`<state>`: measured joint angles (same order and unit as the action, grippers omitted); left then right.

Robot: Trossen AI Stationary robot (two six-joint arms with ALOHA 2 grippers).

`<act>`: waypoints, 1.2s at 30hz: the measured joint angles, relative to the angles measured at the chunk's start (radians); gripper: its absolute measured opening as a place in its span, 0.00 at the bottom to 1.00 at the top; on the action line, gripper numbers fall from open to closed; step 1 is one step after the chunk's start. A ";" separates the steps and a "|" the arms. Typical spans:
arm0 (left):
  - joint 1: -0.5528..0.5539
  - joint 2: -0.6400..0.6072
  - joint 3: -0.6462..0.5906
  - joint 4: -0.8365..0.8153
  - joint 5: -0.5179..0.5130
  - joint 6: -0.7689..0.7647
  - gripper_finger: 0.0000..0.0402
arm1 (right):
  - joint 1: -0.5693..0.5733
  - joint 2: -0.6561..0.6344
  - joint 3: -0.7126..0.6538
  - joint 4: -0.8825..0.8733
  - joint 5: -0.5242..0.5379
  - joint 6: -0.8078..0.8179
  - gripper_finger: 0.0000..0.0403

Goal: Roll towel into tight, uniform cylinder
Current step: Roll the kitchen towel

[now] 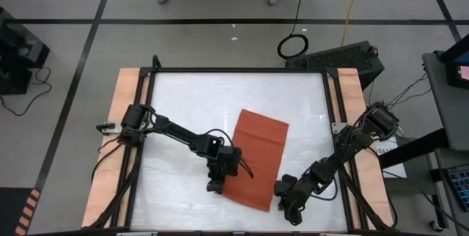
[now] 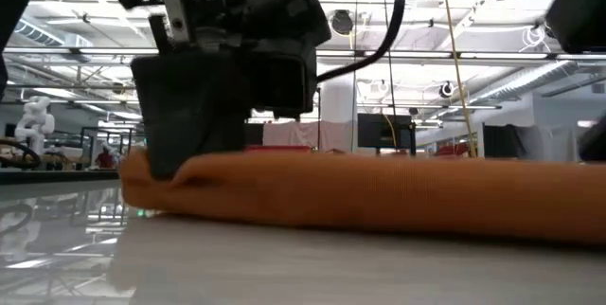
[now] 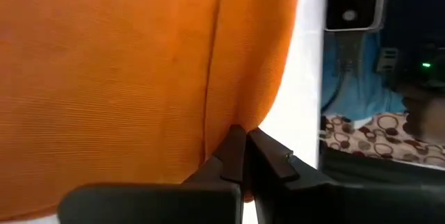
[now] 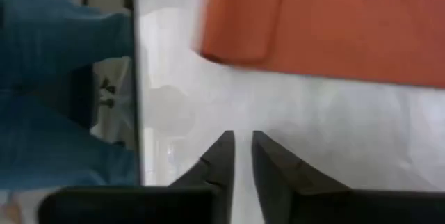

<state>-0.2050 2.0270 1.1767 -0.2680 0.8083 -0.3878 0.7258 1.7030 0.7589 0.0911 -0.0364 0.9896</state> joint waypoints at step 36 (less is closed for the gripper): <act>0.068 0.040 0.008 0.030 0.098 -0.155 0.03 | 0.024 -0.019 0.003 0.227 0.242 -0.593 0.26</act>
<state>-0.1366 2.0669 1.1849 -0.2381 0.9058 -0.5426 0.7497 1.6841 0.7616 0.3183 0.2061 0.3969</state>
